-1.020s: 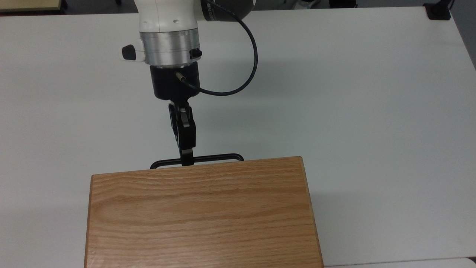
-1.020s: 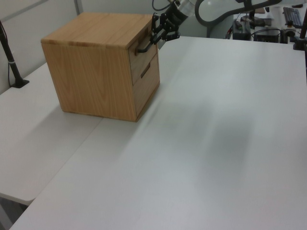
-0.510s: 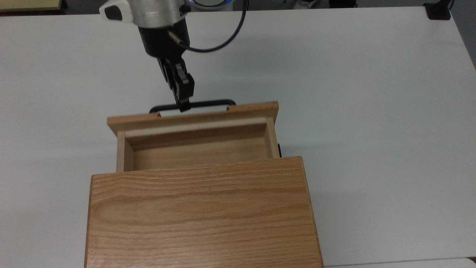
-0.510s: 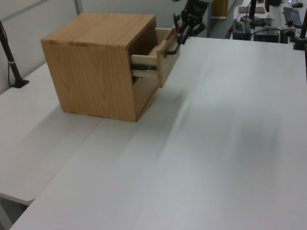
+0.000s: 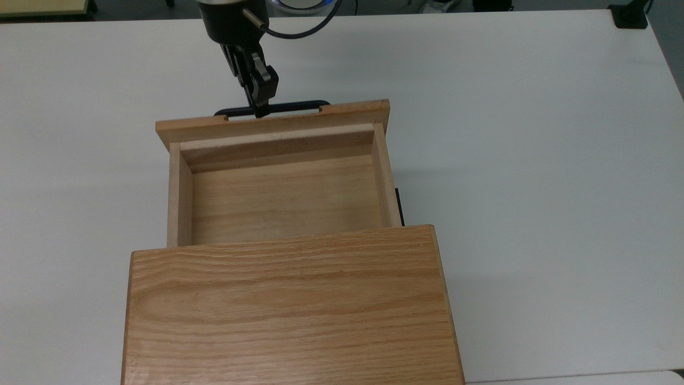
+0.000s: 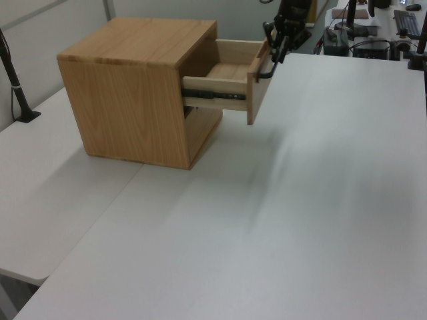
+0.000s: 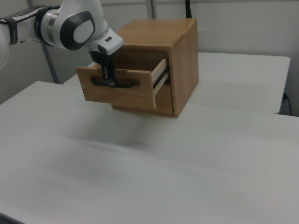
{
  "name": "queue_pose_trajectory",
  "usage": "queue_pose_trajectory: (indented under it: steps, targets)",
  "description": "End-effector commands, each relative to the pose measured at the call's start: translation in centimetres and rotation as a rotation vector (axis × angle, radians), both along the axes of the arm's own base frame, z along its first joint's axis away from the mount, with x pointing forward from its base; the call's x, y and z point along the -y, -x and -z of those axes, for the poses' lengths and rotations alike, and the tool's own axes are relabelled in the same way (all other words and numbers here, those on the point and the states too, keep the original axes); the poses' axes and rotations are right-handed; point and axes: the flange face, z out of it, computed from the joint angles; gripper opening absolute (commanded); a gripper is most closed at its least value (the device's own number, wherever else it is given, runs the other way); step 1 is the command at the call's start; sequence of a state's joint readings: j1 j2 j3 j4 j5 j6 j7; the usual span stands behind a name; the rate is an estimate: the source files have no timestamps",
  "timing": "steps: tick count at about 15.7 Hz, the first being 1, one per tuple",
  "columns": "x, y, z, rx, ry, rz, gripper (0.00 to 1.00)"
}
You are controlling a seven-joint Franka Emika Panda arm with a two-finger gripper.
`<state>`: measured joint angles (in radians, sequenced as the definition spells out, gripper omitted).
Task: Open the drawer by sliding it
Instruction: 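Pull the upper drawer outward by its handle along its slides, then release the handle and lift the gripper away from the drawer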
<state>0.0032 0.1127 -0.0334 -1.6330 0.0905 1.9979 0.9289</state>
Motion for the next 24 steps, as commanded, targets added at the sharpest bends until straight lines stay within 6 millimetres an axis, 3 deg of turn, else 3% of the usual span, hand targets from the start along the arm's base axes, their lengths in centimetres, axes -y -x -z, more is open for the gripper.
queue_pose_trajectory:
  steps: [1, 5, 6, 7, 8, 9, 10, 11, 14, 16, 21, 24]
  targets:
    - [0.5, 3.9, 0.9, -0.092, 0.056, -0.096, 0.03]
    - [0.8, 5.7, 1.2, -0.144, 0.059, -0.129, 0.04]
    - [0.9, 5.9, 1.4, -0.149, 0.059, -0.133, 0.06]
    - [1.1, 6.0, 1.4, -0.151, 0.057, -0.129, 0.14]
    - [1.6, 6.0, 1.2, -0.151, 0.057, -0.12, 0.41]
    - [1.9, 6.0, 0.9, -0.145, 0.057, -0.115, 0.75]
    - [1.9, 6.2, 0.5, -0.138, 0.058, -0.115, 0.81]
    - [1.9, 6.4, -0.2, -0.126, 0.058, -0.113, 1.0]
    - [1.9, 6.8, -3.0, -0.088, 0.063, -0.124, 1.0]
    - [1.7, 8.0, -4.6, -0.107, 0.077, -0.242, 1.0]
    - [1.0, 10.3, -7.1, -0.138, 0.094, -0.367, 1.0]
    - [1.2, 11.3, -8.5, -0.108, 0.18, -0.602, 1.0]
